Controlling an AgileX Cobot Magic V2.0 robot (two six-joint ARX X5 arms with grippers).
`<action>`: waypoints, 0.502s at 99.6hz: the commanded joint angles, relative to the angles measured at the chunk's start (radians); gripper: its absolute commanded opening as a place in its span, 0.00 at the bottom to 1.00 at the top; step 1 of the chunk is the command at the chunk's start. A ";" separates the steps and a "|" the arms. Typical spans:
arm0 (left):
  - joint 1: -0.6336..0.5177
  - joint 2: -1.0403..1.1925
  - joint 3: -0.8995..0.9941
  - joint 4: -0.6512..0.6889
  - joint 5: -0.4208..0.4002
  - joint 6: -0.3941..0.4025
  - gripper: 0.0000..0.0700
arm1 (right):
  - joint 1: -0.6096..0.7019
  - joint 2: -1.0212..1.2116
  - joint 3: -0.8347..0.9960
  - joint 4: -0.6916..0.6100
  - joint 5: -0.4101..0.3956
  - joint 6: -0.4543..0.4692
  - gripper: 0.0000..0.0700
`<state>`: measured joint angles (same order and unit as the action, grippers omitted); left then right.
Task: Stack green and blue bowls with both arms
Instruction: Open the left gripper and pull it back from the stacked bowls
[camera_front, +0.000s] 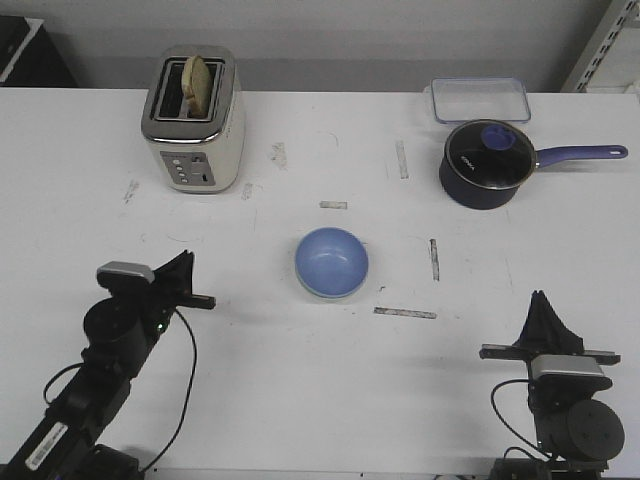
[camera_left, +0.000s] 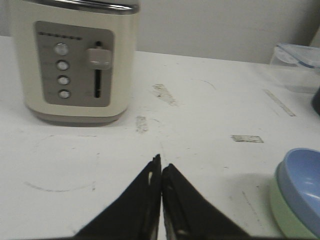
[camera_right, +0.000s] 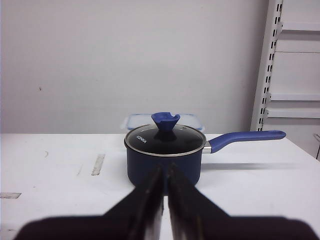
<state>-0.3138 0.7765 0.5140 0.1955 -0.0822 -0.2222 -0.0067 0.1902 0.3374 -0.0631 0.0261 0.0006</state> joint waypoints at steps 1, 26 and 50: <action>0.019 -0.063 -0.047 0.010 -0.005 0.013 0.00 | 0.002 -0.001 -0.003 0.010 0.000 0.010 0.01; 0.138 -0.368 -0.204 -0.080 -0.005 0.073 0.00 | 0.002 -0.001 -0.003 0.010 0.000 0.010 0.01; 0.173 -0.576 -0.204 -0.208 -0.005 0.075 0.00 | 0.002 -0.001 -0.003 0.010 0.000 0.010 0.01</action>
<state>-0.1402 0.2333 0.3012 -0.0246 -0.0837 -0.1642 -0.0067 0.1902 0.3374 -0.0631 0.0261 0.0006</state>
